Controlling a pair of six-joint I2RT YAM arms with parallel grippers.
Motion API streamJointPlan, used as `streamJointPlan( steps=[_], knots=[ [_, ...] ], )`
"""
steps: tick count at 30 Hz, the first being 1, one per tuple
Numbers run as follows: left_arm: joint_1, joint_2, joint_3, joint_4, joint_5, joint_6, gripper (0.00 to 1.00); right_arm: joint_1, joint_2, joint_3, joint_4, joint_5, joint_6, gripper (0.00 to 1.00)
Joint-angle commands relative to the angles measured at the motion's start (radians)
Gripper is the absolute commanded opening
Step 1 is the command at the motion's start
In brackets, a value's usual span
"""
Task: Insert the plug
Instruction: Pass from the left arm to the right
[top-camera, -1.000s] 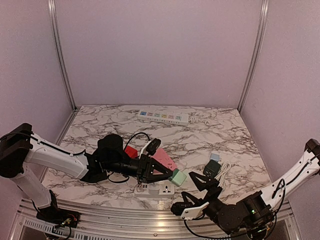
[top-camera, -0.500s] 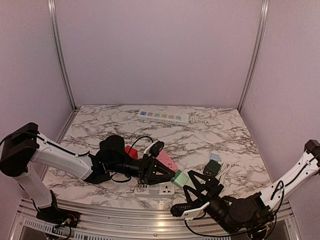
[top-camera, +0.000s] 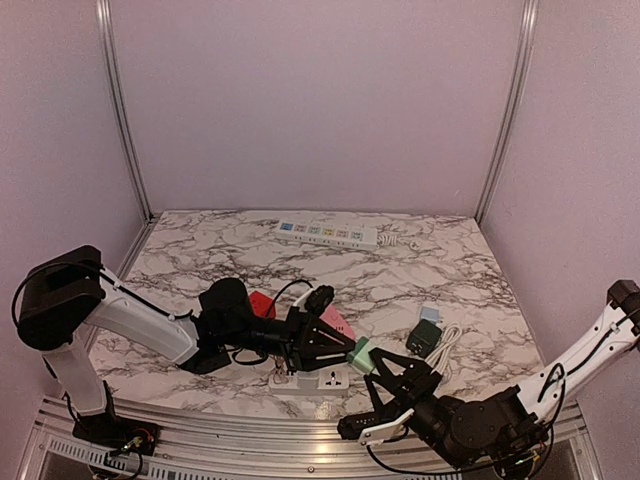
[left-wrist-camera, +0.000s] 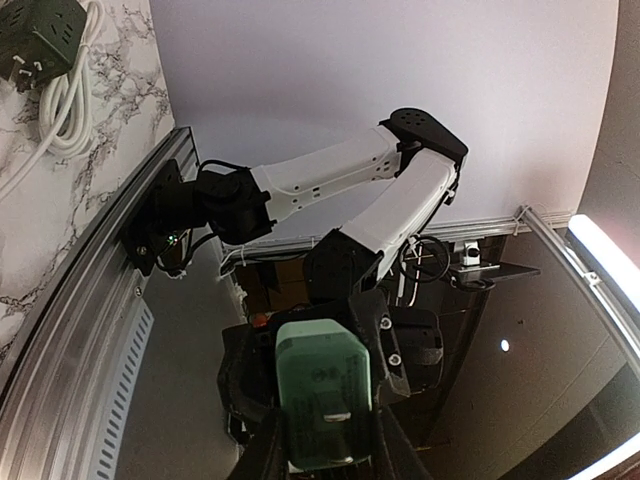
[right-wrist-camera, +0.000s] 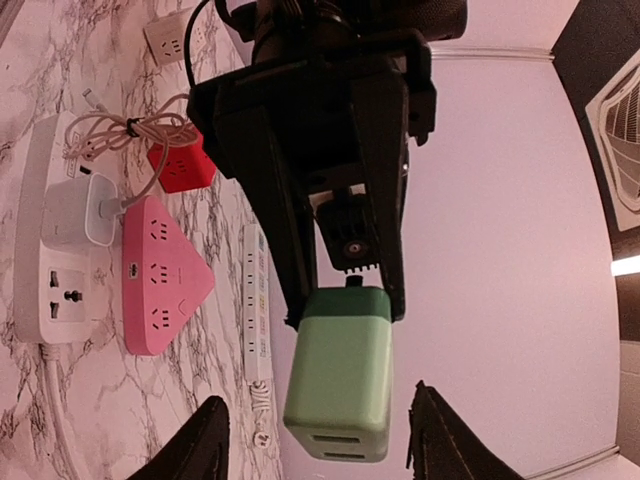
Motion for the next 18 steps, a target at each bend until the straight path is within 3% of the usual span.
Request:
streamJointPlan(
  steps=[1,7,11,13,15,18],
  knots=[
    [-0.009,0.016,0.01,0.105,0.012,-0.029,0.0,-0.011,0.019,0.011,0.003,-0.02,-0.006,0.52],
    [-0.013,0.035,0.019,0.151,0.017,-0.054,0.0,-0.027,0.042,0.013,0.026,-0.019,-0.031,0.35],
    [-0.014,0.044,0.02,0.171,0.021,-0.061,0.03,-0.035,0.038,0.022,0.038,-0.014,-0.043,0.16],
    [-0.014,0.047,0.018,0.188,0.022,-0.069,0.19,-0.036,0.034,0.041,0.005,-0.01,-0.028,0.0],
    [-0.014,0.045,0.014,0.199,0.021,-0.067,0.39,-0.035,0.023,0.072,-0.081,-0.005,0.023,0.0],
    [-0.01,0.036,0.0,0.198,0.006,-0.052,0.67,-0.036,-0.005,0.15,-0.315,-0.03,0.232,0.0]
  ],
)
